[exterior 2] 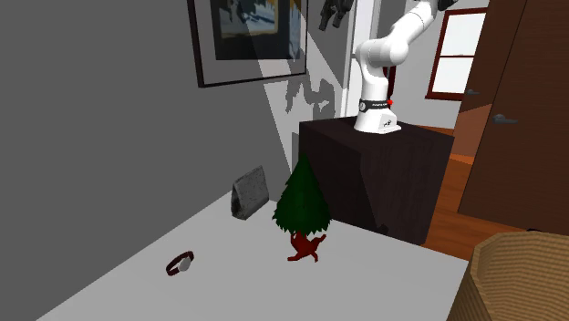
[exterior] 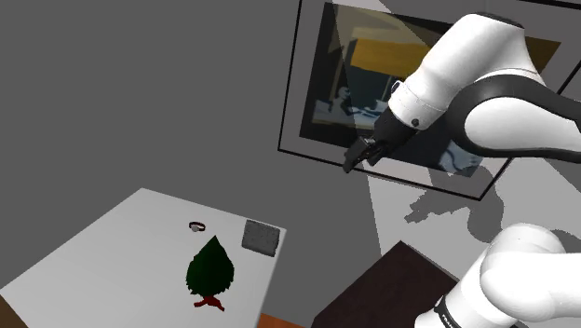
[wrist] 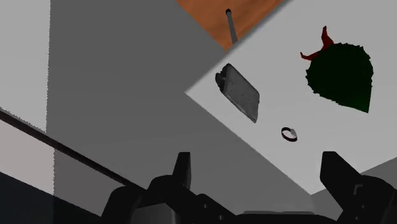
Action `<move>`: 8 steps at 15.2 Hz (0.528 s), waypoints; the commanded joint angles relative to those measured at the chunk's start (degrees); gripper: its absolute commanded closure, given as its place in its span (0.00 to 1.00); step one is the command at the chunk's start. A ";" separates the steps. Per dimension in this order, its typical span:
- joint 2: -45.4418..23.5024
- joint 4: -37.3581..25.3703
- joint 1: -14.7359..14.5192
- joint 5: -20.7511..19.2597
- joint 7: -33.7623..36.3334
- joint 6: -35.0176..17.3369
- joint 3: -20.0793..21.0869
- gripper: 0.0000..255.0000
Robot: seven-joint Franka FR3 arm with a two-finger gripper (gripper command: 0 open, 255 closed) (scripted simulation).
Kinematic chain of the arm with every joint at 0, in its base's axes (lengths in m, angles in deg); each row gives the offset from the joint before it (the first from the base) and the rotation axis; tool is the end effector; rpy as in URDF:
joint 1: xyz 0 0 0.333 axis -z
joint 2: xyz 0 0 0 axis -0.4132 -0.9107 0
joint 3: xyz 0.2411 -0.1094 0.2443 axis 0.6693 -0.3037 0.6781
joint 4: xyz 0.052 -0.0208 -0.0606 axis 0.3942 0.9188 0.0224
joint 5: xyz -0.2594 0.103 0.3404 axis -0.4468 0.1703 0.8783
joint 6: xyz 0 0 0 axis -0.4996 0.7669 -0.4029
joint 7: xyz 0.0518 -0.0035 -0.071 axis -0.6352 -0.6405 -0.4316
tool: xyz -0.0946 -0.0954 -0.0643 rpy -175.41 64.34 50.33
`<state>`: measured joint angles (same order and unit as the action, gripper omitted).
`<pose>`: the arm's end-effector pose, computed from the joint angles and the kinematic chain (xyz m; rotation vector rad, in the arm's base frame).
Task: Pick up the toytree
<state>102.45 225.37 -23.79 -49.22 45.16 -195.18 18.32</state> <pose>0.3128 0.1395 0.5303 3.0730 -0.1441 0.5917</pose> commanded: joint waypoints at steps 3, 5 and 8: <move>-0.85 4.02 0.60 2.26 9.62 -8.51 9.57 0.00; -2.36 4.79 1.69 3.00 14.66 -12.50 14.89 0.00; -5.43 4.71 4.90 3.42 22.57 -18.24 23.66 0.00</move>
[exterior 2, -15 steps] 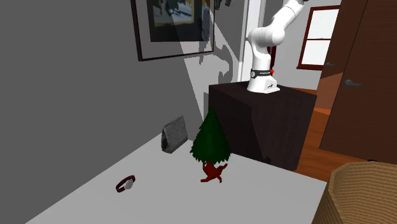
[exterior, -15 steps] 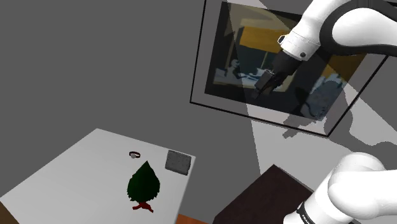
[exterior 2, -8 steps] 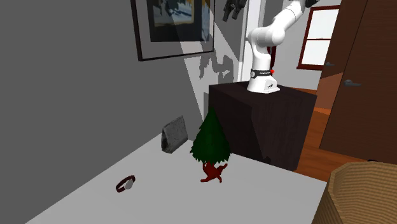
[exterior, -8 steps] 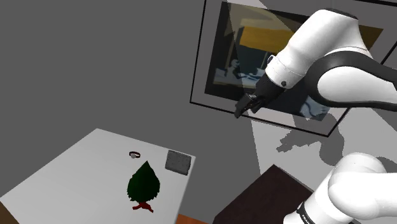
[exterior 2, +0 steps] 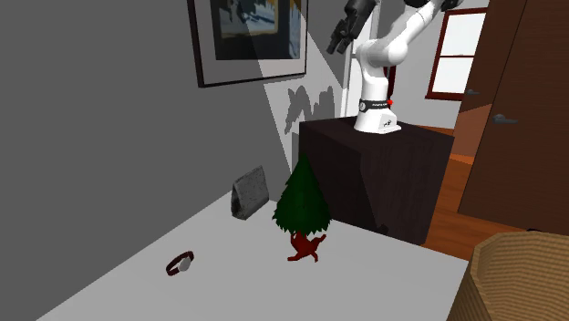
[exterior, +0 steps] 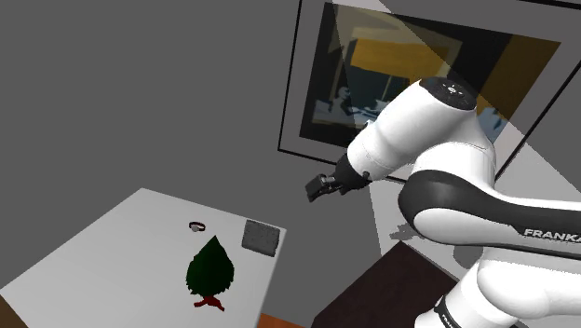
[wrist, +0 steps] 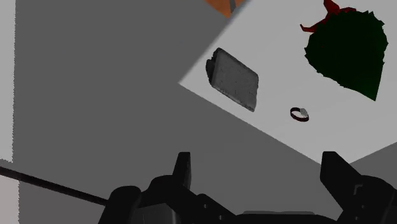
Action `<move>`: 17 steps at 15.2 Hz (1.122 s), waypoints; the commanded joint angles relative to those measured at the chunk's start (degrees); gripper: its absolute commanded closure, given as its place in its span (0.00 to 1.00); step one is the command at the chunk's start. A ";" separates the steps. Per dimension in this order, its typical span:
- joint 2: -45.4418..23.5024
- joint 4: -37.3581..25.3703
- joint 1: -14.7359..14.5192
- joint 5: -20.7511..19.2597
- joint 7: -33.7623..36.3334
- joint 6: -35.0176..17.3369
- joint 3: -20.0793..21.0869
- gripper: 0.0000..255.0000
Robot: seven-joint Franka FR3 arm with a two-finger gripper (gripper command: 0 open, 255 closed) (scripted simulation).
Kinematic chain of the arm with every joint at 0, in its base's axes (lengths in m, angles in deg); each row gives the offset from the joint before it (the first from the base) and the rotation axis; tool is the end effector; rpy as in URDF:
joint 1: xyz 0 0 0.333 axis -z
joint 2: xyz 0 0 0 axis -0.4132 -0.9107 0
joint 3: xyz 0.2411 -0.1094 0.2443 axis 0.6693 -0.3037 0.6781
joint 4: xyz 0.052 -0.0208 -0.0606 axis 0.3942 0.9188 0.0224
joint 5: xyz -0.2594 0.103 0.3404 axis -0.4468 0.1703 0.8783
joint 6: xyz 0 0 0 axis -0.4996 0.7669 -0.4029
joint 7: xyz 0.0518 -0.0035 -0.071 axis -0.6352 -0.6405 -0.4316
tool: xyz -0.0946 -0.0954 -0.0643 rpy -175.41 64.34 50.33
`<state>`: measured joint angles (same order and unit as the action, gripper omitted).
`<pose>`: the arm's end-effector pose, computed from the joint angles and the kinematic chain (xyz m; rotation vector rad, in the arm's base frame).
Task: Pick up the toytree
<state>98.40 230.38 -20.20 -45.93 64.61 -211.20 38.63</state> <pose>0.3185 0.2269 0.4434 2.9551 -0.3541 0.7636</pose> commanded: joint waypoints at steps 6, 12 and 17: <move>-7.18 -4.76 15.09 -1.89 19.82 -11.38 24.28 0.00; -5.64 -14.28 35.79 -3.37 34.14 -15.19 47.20 0.00; 2.25 -25.45 50.62 -1.74 42.60 -14.01 60.90 0.00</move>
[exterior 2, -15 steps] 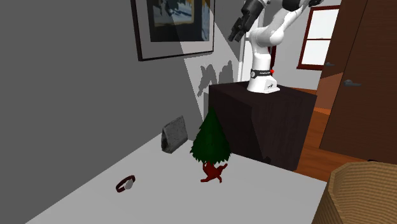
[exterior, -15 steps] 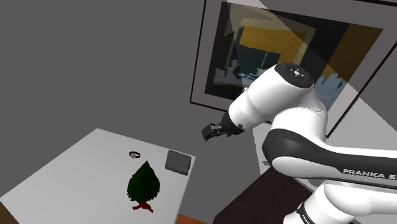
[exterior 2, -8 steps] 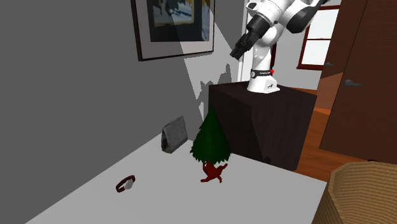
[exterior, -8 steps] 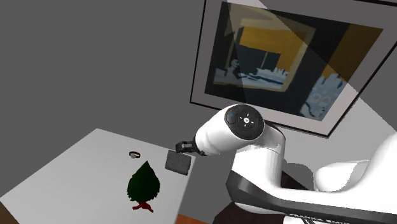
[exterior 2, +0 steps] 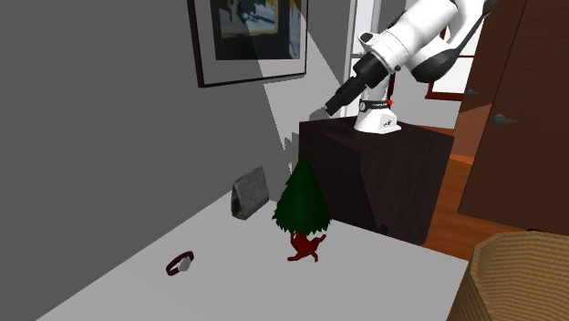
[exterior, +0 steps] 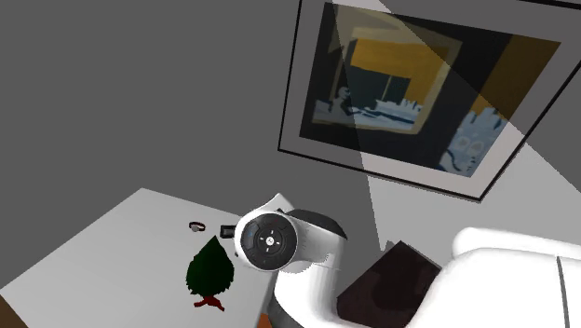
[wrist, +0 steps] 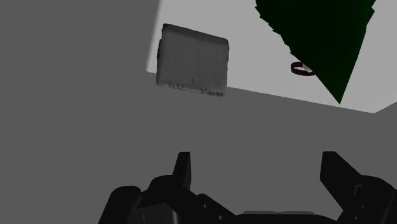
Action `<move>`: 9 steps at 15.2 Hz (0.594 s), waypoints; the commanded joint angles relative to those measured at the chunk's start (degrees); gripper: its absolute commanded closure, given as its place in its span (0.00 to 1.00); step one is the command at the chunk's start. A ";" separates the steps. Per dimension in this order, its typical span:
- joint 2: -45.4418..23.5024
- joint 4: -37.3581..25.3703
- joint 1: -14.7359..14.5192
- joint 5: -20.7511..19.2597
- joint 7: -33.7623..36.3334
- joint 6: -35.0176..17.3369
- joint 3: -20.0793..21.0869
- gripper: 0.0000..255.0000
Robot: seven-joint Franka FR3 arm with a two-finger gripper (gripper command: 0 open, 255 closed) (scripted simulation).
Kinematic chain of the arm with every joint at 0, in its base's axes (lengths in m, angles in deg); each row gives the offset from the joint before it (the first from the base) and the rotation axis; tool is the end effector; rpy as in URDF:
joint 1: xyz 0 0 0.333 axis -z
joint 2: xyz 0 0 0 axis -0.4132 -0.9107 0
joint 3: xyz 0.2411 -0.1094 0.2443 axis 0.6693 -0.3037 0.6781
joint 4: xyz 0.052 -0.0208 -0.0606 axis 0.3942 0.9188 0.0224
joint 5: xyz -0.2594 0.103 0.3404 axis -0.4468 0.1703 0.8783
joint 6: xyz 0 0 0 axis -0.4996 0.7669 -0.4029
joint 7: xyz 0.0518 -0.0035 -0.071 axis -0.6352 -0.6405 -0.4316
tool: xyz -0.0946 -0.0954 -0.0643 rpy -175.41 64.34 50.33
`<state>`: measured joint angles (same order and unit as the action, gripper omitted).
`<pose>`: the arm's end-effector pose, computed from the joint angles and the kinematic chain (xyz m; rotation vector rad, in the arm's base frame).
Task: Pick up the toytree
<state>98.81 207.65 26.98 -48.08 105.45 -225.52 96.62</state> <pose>0.4114 0.4110 0.2737 2.6423 -0.7581 1.0924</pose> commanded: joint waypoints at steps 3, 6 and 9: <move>7.83 -10.68 10.60 1.47 6.31 2.59 8.01 0.00; 14.08 -19.62 17.08 2.18 10.81 5.88 11.33 0.00; 20.35 -29.73 23.46 2.46 15.39 10.15 13.30 0.00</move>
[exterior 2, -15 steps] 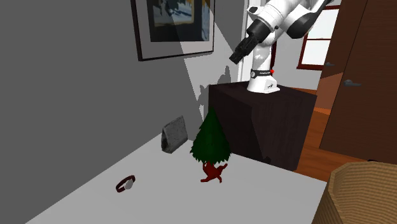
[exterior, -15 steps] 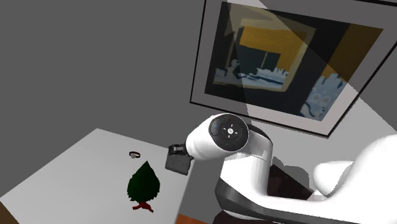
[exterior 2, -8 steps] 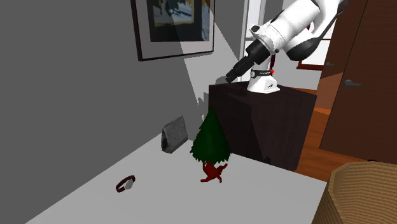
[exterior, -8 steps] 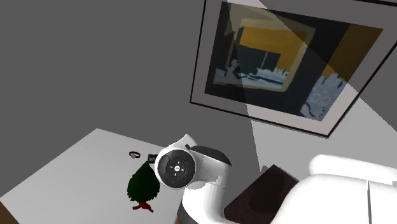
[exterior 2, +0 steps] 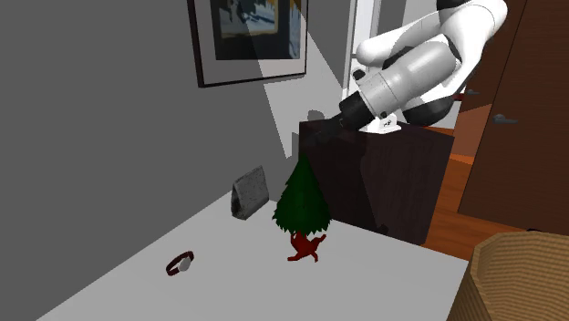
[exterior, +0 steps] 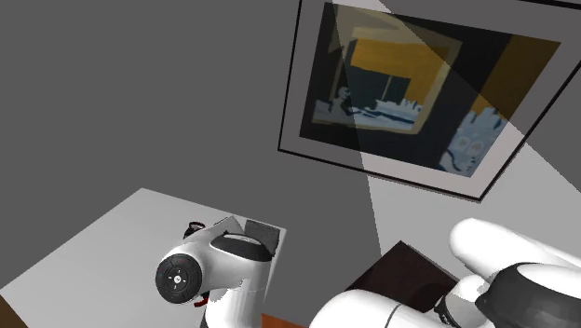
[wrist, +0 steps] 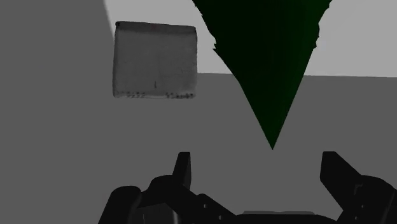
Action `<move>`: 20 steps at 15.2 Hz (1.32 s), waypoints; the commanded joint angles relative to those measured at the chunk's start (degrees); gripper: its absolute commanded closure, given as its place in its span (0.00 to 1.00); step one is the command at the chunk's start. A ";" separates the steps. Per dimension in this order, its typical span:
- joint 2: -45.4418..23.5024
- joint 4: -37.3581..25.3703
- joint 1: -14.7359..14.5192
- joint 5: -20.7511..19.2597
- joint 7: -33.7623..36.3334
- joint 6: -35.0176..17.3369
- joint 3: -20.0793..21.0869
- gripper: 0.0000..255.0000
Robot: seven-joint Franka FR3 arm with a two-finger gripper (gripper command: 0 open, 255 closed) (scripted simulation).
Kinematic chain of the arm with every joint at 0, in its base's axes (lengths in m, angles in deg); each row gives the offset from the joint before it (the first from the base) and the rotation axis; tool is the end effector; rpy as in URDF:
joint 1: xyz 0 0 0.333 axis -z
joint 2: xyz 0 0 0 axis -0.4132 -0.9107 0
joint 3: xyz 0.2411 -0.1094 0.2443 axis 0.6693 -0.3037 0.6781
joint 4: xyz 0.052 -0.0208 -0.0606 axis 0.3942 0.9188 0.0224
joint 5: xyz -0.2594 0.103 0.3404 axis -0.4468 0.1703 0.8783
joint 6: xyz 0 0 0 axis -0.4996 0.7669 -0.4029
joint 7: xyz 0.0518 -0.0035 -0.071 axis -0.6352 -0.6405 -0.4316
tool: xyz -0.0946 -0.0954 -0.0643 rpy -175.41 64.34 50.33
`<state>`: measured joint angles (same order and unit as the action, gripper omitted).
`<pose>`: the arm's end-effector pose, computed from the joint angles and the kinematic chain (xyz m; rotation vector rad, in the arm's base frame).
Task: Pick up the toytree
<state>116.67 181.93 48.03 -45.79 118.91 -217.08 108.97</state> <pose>0.5050 0.4894 0.1880 2.4423 -0.9519 1.2343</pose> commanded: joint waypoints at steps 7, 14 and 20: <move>6.36 -7.60 5.08 1.05 4.64 1.53 3.33 0.00; 7.05 -7.94 5.43 1.27 5.09 1.20 3.87 1.00; 7.05 -7.99 5.42 1.25 5.11 1.24 3.87 1.00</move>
<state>123.70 173.88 53.51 -44.57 124.02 -215.81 112.72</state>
